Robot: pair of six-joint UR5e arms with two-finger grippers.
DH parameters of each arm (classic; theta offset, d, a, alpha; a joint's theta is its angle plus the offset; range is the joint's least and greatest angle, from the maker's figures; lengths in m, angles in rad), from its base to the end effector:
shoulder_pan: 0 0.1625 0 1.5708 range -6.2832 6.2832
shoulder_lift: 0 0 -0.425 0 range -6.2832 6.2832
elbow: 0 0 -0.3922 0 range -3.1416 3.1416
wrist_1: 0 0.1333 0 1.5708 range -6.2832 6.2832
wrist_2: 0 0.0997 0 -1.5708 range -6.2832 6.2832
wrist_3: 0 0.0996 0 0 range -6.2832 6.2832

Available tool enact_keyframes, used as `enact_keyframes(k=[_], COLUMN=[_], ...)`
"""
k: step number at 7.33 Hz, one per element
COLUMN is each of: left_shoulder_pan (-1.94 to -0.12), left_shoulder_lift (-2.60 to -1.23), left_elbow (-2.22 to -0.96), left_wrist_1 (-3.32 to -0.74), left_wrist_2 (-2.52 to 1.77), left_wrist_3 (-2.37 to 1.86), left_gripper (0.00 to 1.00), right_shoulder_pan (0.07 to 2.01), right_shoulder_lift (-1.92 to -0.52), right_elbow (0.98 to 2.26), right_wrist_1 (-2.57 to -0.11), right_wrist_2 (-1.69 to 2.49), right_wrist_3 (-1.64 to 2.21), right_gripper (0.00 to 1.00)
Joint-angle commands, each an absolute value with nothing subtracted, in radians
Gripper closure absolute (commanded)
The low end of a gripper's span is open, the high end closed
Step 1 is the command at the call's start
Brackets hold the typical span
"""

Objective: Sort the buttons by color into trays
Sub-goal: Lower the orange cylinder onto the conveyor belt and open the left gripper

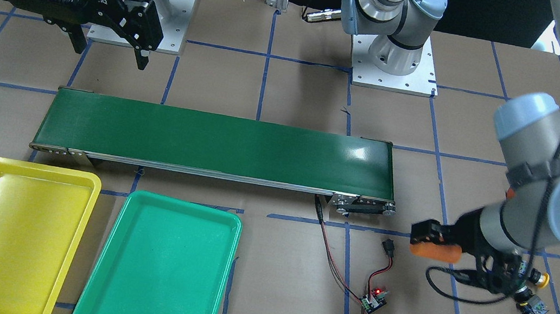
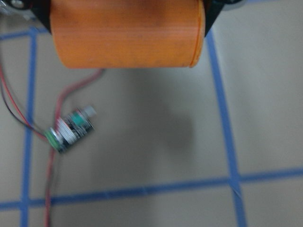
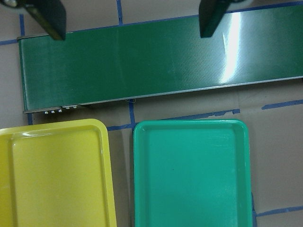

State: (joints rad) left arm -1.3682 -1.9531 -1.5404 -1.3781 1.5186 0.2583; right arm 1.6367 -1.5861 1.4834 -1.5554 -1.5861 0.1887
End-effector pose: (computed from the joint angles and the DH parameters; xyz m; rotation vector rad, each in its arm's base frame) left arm -0.0130 -0.6248 0.3076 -0.0785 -3.0458 -0.2185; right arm 0.1639 -0.4819 0.5371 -0.1934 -3.1285 0.1388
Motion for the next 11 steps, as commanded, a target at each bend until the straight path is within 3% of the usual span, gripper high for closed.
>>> enact_keyframes(k=[1, 3, 5, 6, 8, 11], left_shoulder_pan=[-1.459, -1.521, -1.558, -1.559, -1.533, -1.273], left_shoulder_lift=[-1.766, -1.726, -1.736, -1.741, -1.723, -1.775], left_elbow=[-1.782, -1.889, -1.960, -1.966, -1.904, -1.651], left_wrist_1=[-1.364, -1.338, -1.234, -1.221, -1.198, -1.405], left_wrist_2=[1.519, 1.520, 1.526, 1.525, 1.531, 1.532], left_wrist_3=[0.096, 0.045, 0.041, 0.051, 0.061, 0.250], left_gripper=[1.00, 1.00, 0.17, 0.00, 0.00, 0.00], right_shoulder_pan=[1.637, 1.637, 1.637, 1.637, 1.637, 1.637], right_shoulder_lift=[-1.586, -1.586, -1.586, -1.586, -1.586, -1.586], right_elbow=[1.483, 1.483, 1.483, 1.483, 1.483, 1.483], right_wrist_1=[-1.555, -1.555, -1.555, -1.555, -1.555, -1.555], right_wrist_2=[-1.586, -1.586, -1.586, -1.586, -1.586, -1.586], right_wrist_3=[0.189, 0.189, 0.189, 0.189, 0.189, 0.189], right_gripper=[0.00, 0.00, 0.00, 0.00, 0.00, 0.00])
